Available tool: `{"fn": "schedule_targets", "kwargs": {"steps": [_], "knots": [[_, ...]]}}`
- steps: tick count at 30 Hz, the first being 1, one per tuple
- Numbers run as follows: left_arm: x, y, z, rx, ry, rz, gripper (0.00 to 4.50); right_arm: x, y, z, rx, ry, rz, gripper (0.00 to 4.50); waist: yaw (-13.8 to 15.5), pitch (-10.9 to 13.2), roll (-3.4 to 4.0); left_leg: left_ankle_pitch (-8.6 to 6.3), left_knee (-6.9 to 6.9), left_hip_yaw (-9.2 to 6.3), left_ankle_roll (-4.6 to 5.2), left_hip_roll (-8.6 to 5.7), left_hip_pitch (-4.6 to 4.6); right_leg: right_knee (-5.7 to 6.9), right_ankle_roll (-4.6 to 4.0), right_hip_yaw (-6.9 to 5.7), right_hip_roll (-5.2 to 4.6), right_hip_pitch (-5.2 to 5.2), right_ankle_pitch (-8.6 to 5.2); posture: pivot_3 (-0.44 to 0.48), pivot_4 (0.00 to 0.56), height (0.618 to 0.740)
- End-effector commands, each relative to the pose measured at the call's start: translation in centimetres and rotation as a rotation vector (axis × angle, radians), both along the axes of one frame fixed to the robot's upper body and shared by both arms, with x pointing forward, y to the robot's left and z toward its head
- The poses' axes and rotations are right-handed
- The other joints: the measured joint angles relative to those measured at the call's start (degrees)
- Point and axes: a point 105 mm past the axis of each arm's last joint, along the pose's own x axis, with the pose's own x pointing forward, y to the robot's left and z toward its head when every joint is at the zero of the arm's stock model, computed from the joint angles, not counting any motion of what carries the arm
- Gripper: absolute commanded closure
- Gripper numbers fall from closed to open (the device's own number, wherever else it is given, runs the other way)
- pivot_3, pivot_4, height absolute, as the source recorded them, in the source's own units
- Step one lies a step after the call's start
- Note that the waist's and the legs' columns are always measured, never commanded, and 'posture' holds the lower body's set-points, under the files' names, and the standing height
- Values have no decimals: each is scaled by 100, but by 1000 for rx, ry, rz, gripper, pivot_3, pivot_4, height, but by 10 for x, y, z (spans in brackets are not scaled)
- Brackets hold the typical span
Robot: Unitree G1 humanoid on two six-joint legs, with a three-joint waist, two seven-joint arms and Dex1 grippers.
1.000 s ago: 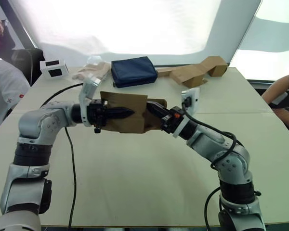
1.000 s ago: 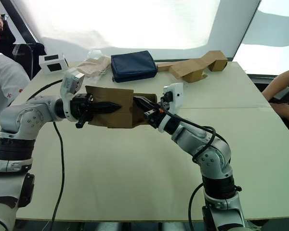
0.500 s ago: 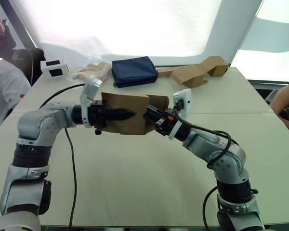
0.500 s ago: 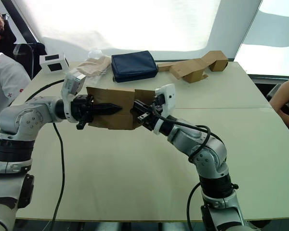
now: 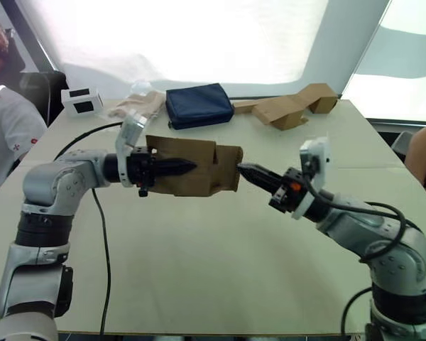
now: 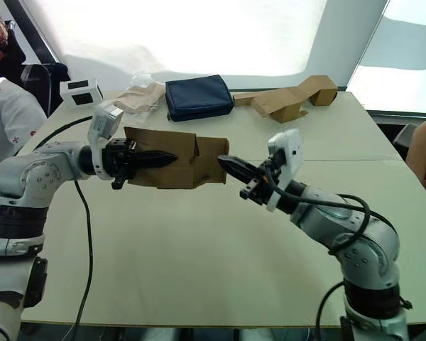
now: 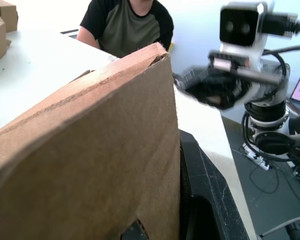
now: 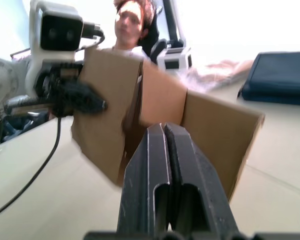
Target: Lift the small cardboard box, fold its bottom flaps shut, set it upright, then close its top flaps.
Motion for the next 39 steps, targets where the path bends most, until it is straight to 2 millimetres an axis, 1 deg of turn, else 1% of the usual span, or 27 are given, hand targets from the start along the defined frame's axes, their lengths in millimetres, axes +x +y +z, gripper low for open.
{"fn": "schedule_targets", "kwargs": {"steps": [1,6,12,17,20,26,31,33,35,37,39], "knots": [[-1,-3,18,-18,-71,-14,4500,-3,13,-8,-62,-39,43,4490,-40,2,-1,0,1,2,0,0,0,1,0,1,1,-2,0,0,150,740],[-2,-3,24,-17,-78,-25,4500,12,19,-21,-147,-112,3,4490,-23,1,-1,0,2,1,0,4,2,1,0,7,30,-2,0,0,150,740],[-7,-2,25,-6,-68,-40,4500,31,25,-8,-64,-180,-41,4490,-15,4,-3,0,2,0,-1,11,1,2,0,12,39,-4,-1,0,150,740],[-11,-5,22,-5,-56,-55,4500,38,29,1,-15,-212,-48,4490,-8,4,-3,0,4,0,-1,13,1,2,-1,12,40,-4,0,0,150,740],[-11,-6,20,-4,-51,-59,4500,40,34,10,38,-230,-36,4490,-8,4,-3,0,4,0,-1,12,1,3,-1,12,39,-3,0,0,150,740],[-13,-7,17,-1,-47,-65,4500,38,46,20,70,-253,37,4490,-13,4,-3,1,4,-1,-1,13,1,3,-1,12,39,-4,0,0,150,740],[-12,-7,17,-7,-54,-56,4500,34,52,20,47,-263,90,4490,-13,4,-3,1,5,-1,-1,13,1,4,-1,12,38,-4,0,0,150,740],[-11,-6,16,-7,-57,-50,4500,33,50,20,31,-270,95,4490,-13,4,-3,1,5,-1,-1,13,1,4,-1,12,38,-4,0,0,150,740],[-11,-6,16,-6,-59,-45,4500,31,43,20,1,-280,96,4490,-3,4,-2,1,5,-1,-1,12,1,3,-1,12,37,-4,0,0,150,740],[-10,-4,16,-4,-59,-36,4500,29,29,27,8,-279,90,4490,3,4,-2,1,5,-1,-1,11,1,3,-1,11,34,-3,0,0,150,740],[-9,1,16,-2,-55,-26,4500,23,9,42,72,-271,90,4490,6,4,-2,0,5,-1,-1,10,0,3,-1,11,33,-2,0,0,150,740]]}}
